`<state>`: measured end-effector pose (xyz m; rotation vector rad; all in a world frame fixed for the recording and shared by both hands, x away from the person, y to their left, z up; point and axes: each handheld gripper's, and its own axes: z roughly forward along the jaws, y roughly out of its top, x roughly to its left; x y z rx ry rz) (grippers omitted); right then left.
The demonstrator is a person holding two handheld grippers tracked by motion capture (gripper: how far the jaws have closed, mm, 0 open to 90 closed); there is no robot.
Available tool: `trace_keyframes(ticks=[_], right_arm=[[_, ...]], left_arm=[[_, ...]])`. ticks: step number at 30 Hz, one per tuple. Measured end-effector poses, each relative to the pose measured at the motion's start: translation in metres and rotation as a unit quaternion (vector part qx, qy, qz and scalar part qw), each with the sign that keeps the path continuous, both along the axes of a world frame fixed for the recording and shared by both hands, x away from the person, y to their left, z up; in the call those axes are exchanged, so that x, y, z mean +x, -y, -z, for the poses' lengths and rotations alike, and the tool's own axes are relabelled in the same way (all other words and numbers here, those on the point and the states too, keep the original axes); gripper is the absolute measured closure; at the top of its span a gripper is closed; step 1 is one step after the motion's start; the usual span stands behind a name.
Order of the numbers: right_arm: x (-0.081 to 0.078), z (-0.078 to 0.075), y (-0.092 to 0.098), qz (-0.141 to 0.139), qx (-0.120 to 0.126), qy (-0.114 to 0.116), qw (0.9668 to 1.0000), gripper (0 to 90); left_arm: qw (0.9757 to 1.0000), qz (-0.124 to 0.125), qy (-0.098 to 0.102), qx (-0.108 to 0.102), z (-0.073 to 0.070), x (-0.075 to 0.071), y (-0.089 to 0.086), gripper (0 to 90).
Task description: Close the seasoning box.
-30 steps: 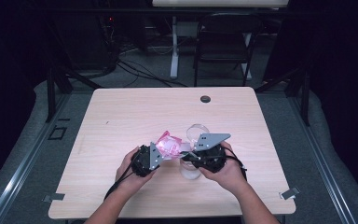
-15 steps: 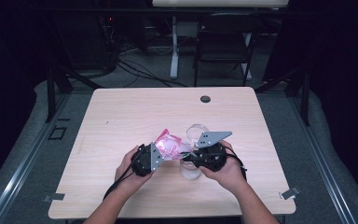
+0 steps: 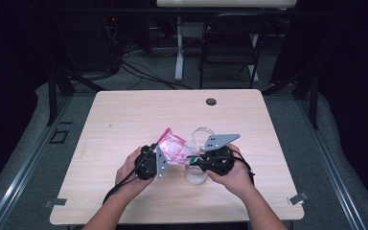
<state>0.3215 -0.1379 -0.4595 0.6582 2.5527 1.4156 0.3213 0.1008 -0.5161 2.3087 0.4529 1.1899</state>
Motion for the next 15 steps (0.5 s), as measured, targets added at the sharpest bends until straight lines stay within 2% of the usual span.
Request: trace_keyframes(ticks=[3,4,7,11,12,15], right_arm=[[0.0001,0.0,0.0006,0.001,-0.001,0.0,1.0,90.0],[0.0005,0.0001,0.0012,0.002,0.001,0.0,1.0,90.0],[0.0007,0.0001,0.0017,0.003,0.001,0.0,1.0,90.0],[0.0008,-0.0001,0.0022,0.006,0.005,0.001,1.0,89.9],[0.001,-0.0001,0.0027,0.006,0.004,0.001,1.0,89.9],[0.0011,0.0001,0.0028,0.007,0.004,0.001,1.0,90.0]], left_arm=[[1.0,-0.001,0.004,0.007,-0.0012,-0.0008,0.0004,60.7],[0.9999,0.001,0.011,0.011,-0.0019,-0.0005,0.0009,60.8],[0.9999,0.001,0.014,0.008,-0.0019,-0.0006,0.0016,60.9],[0.9997,0.001,0.019,0.016,-0.0033,-0.0011,0.0023,60.9],[0.9993,0.002,0.023,0.028,-0.005,-0.0013,0.0022,61.0],[0.999,0.003,0.029,0.035,-0.0059,-0.0015,0.0024,61.0]])
